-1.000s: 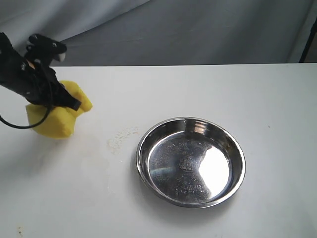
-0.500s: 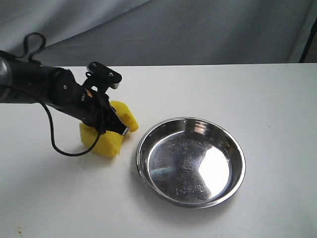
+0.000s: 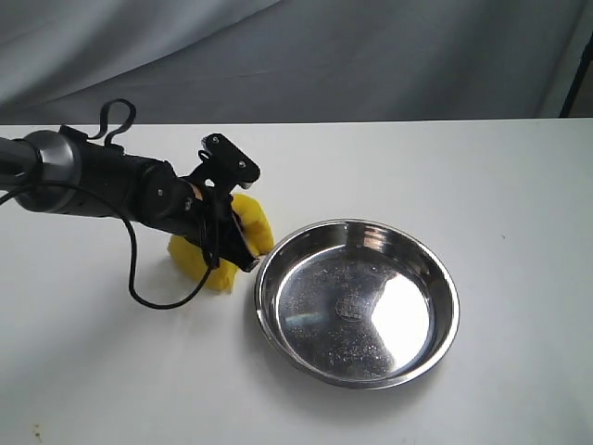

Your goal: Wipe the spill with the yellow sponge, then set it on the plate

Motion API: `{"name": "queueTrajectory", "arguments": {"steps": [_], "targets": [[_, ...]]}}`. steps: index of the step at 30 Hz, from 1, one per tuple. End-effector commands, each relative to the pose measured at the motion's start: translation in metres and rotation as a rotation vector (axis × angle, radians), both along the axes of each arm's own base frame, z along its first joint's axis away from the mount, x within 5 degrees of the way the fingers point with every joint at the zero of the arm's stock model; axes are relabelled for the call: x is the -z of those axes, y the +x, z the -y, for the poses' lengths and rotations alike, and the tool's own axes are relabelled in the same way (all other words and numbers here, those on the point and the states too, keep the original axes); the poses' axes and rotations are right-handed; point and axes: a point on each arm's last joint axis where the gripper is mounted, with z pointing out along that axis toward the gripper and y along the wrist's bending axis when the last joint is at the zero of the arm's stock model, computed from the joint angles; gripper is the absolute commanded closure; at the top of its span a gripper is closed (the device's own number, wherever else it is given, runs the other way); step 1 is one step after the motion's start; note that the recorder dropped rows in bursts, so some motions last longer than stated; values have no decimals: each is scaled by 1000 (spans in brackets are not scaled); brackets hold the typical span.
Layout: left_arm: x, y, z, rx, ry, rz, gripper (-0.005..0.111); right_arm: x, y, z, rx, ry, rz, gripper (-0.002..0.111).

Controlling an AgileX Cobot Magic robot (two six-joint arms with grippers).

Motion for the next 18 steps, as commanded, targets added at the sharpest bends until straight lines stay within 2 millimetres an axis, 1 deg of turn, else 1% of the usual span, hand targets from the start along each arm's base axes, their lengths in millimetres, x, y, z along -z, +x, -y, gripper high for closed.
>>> {"name": "queueTrajectory", "arguments": {"steps": [1,5,8,11,14,16,18], "targets": [[18,-6,17,56,9,31,107,0,0,0,-3,-8,10,108],[19,-3,28,97,8,81,107,0,0,0,-3,-8,10,108],[22,7,33,95,1,93,107,0,0,0,-3,-8,10,108],[24,19,34,81,-7,110,107,0,0,0,-3,-8,10,108],[27,29,30,90,12,114,107,0,0,0,-3,-8,10,108],[29,37,22,80,30,103,107,0,0,0,-3,-8,10,108],[32,46,7,41,35,88,107,0,0,0,-3,-8,10,108]]}}
